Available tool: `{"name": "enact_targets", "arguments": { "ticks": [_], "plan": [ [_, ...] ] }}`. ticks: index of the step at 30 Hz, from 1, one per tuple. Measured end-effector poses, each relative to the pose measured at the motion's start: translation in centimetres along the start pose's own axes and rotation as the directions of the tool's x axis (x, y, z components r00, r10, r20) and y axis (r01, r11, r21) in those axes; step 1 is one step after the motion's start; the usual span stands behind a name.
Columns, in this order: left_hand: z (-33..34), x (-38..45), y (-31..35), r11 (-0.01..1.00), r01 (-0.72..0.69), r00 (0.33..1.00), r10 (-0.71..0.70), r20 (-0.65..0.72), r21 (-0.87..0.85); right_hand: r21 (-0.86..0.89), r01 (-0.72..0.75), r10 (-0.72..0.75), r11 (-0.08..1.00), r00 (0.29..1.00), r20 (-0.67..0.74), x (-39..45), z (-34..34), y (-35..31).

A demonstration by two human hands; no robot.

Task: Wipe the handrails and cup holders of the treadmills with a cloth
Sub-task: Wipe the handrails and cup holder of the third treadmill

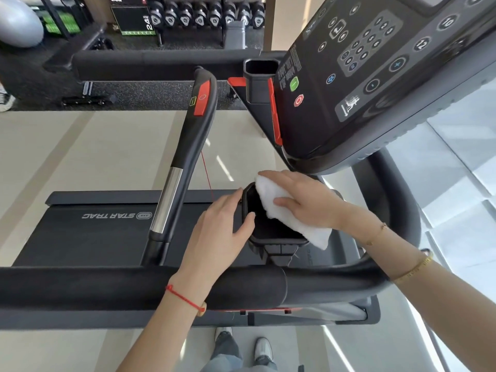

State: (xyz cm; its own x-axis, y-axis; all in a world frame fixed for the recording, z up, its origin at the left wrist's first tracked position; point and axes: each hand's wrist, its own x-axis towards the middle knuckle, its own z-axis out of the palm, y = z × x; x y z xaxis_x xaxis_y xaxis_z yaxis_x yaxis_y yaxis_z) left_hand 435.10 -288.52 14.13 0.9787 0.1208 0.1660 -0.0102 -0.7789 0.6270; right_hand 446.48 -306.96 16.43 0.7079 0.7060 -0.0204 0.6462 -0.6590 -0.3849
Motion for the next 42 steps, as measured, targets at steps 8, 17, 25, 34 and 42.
{"name": "enact_targets", "arguments": {
  "ticks": [8,17,25,34,42],
  "plan": [
    [0.0,-0.1,-0.1,1.0,-0.001,1.0,0.001,-0.007,0.01,-0.111,0.066,-0.054,0.992,0.993,0.102,2.2,-0.6,-1.4],
    [-0.1,-0.1,-0.1,1.0,-0.013,1.0,0.013,-0.002,0.006,0.219,-0.321,0.349,0.921,0.932,-0.102,-4.3,1.8,-1.5],
    [0.0,0.0,-0.2,1.0,-0.018,1.0,0.018,0.013,0.024,0.257,-0.378,0.402,0.89,0.914,-0.047,-1.6,0.9,-1.0],
    [-0.1,0.0,-0.2,1.0,-0.004,1.0,0.004,0.026,-0.01,0.331,-0.336,0.374,0.882,0.926,-0.057,-7.0,1.1,-1.6],
    [-1.1,-1.5,0.0,0.999,-0.025,1.0,0.026,0.007,-0.04,0.114,0.044,-0.051,0.993,0.997,0.058,-8.4,-0.2,-4.7]
  ]
}}
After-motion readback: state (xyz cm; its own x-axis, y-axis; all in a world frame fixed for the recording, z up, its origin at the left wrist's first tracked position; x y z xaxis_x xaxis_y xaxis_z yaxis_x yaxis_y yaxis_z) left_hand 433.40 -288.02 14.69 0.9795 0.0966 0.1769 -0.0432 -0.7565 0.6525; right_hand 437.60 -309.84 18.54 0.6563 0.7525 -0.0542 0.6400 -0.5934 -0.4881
